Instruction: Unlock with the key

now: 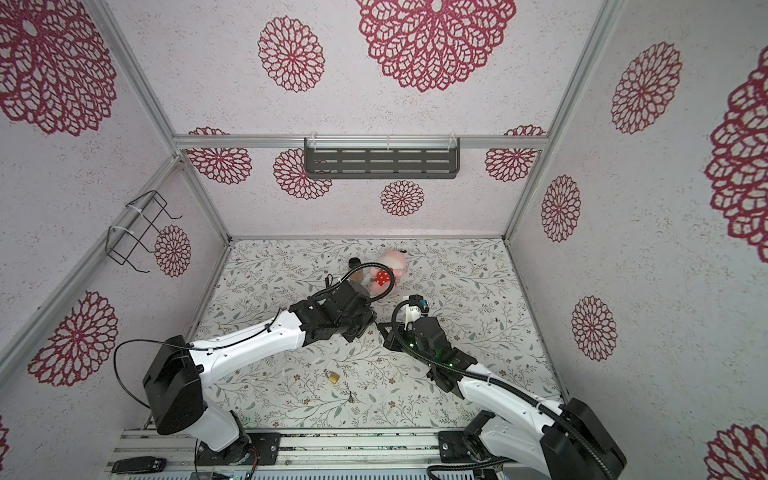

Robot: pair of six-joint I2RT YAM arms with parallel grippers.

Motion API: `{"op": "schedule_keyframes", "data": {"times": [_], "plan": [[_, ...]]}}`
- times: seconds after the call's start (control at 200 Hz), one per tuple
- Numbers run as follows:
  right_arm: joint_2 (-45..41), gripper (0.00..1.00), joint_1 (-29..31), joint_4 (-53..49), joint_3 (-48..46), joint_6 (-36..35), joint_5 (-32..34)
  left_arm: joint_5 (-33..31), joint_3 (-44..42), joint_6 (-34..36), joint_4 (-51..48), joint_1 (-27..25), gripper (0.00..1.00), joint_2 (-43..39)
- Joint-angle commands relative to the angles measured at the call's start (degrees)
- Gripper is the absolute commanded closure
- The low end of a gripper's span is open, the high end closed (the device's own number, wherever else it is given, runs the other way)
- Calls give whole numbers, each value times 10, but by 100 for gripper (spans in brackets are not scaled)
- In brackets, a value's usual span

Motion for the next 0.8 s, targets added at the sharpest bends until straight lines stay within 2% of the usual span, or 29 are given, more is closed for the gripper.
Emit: {"op": "schedule_keyframes", "data": {"times": [0.0, 0.125, 0.29, 0.55, 0.796], "plan": [[-8, 100, -1, -45, 30, -63, 57, 43, -4, -9, 49, 0, 93, -4], [-1, 100, -1, -47, 47, -61, 51, 30, 8, -3, 27, 0, 93, -4], [0, 100, -2, 27, 34, 4, 5, 36, 8, -3, 31, -3, 94, 0], [25, 100, 0, 36, 33, -3, 22, 57, 5, -15, 82, -3, 95, -14], [36, 100, 0, 73, 35, 45, 2, 49, 8, -10, 92, -4, 95, -22]]}}
